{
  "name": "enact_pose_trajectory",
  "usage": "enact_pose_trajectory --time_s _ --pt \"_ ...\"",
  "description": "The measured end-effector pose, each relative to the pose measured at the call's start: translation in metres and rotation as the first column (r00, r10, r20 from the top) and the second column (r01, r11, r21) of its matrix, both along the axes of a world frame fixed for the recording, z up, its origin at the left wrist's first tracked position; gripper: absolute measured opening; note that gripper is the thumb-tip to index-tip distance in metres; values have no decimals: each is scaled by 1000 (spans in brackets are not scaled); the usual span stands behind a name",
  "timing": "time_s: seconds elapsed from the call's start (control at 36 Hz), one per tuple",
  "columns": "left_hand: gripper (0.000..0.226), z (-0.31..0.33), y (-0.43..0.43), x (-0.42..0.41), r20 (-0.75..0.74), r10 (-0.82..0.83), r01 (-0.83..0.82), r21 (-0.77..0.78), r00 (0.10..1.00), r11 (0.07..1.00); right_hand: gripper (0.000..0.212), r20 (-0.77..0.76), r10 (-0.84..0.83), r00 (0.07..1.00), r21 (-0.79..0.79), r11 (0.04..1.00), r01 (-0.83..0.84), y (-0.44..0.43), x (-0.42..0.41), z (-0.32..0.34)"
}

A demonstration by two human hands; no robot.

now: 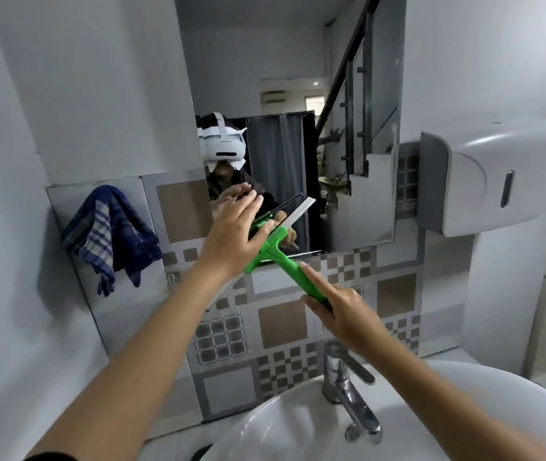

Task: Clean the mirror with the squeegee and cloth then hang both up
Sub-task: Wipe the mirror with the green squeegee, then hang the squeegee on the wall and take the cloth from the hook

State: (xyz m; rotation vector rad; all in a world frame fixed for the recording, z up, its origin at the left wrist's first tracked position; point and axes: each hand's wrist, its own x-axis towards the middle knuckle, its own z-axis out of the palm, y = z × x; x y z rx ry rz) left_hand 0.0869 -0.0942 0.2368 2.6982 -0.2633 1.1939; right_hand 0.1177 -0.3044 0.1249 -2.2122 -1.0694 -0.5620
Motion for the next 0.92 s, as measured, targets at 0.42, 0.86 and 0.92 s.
enact_pose_trajectory --time_s 0.42,0.86,0.92 --pt "52 -54 5 -68 -60 92 -67 326 994 943 56 155 391 907 -379 871 -311 -23 36 99" --pt "47 -69 26 -124 16 197 -195 243 980 950 53 468 568 677 -477 807 -347 54 20 99" --pt "47 -77 30 -133 49 245 -250 211 968 945 54 457 540 707 -431 830 -355 69 12 89"
